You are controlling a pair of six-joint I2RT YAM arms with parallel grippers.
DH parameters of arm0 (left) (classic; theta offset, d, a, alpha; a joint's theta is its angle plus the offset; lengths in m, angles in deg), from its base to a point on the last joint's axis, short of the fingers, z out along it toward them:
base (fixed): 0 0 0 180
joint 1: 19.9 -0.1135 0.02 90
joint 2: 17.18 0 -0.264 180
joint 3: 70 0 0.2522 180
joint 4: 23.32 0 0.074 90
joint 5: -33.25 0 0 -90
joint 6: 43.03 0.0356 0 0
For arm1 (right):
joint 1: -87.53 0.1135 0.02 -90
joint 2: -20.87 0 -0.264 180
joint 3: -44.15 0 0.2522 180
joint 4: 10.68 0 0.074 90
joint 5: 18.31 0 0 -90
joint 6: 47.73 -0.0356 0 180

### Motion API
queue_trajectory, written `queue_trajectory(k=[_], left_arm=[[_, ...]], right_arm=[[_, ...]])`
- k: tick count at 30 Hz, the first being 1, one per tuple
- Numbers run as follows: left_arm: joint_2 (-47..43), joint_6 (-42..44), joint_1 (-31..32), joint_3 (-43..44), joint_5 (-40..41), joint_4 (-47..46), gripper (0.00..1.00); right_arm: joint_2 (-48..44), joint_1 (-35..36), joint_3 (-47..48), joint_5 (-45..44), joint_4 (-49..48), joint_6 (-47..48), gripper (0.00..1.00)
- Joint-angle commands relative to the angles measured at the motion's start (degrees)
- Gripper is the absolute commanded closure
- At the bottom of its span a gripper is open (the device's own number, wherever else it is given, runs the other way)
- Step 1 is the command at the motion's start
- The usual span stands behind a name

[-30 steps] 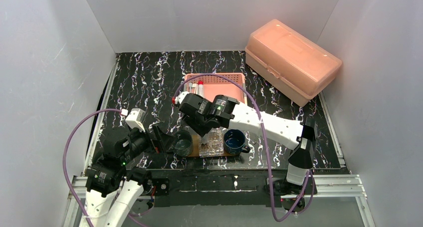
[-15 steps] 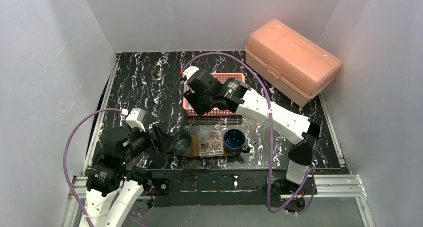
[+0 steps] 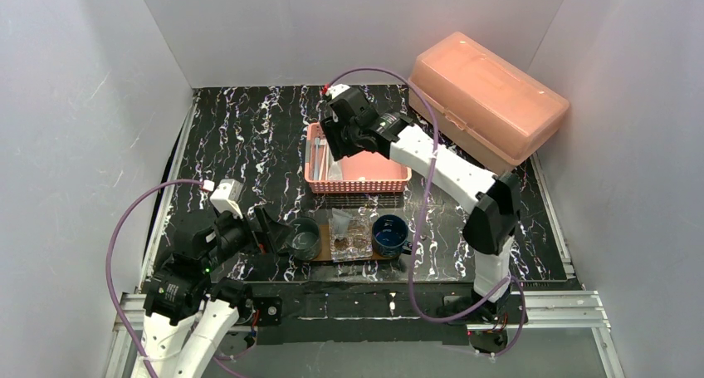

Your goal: Prepare toiletry sets of a toothbrush and toothpaste on the tray

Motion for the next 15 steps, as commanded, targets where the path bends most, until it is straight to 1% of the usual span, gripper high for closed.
queue_trajectory(k=[1, 9, 15], left_arm=[[0.6, 0.64, 0.14, -0.43, -0.43, -0.68, 0.02], [0.27, 0.73, 0.14, -0.47, -0.54, -0.8, 0.02], [0.16, 0.82, 0.12, -0.46, -0.91, -0.99, 0.02]], right_arm=[[4.92, -2.34, -0.12, 3.02, -5.68, -1.63, 0.38], [13.46, -4.38, 1.28, 3.98, -9.06, -3.1, 0.35], [17.14, -6.05, 0.97, 6.12, -11.84, -5.51, 0.34]])
